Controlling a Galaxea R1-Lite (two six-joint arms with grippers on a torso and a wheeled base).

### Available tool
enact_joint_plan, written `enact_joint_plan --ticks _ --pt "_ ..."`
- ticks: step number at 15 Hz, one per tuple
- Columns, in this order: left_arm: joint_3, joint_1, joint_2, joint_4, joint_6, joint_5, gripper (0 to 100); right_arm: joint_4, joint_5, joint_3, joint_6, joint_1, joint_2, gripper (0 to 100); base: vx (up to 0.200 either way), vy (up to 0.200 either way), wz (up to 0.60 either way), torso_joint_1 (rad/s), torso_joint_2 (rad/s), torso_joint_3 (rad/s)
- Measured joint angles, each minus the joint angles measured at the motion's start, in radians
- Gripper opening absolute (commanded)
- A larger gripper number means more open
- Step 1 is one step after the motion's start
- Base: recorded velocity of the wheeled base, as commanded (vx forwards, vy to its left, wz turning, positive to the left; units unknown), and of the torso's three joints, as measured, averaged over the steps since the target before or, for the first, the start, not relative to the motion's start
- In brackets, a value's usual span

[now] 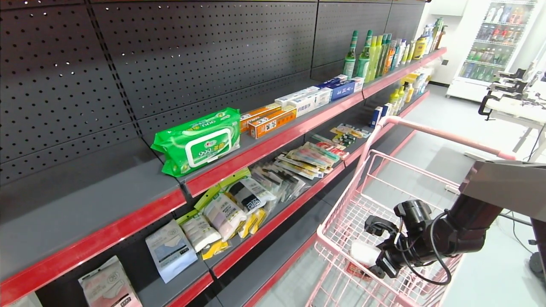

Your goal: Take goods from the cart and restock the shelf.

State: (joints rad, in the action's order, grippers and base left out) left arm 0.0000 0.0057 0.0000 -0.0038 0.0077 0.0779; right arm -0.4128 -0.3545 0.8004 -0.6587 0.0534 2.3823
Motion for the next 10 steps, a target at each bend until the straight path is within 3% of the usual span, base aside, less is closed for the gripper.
enact_joint_plan --ticks 10 --pt "0.0 0.0 0.0 0.0 0.0 0.0 100 -0.002 0.001 0.022 0.001 0.027 0.01 100 0.0 0.0 0.0 -0.023 0.06 0.033"
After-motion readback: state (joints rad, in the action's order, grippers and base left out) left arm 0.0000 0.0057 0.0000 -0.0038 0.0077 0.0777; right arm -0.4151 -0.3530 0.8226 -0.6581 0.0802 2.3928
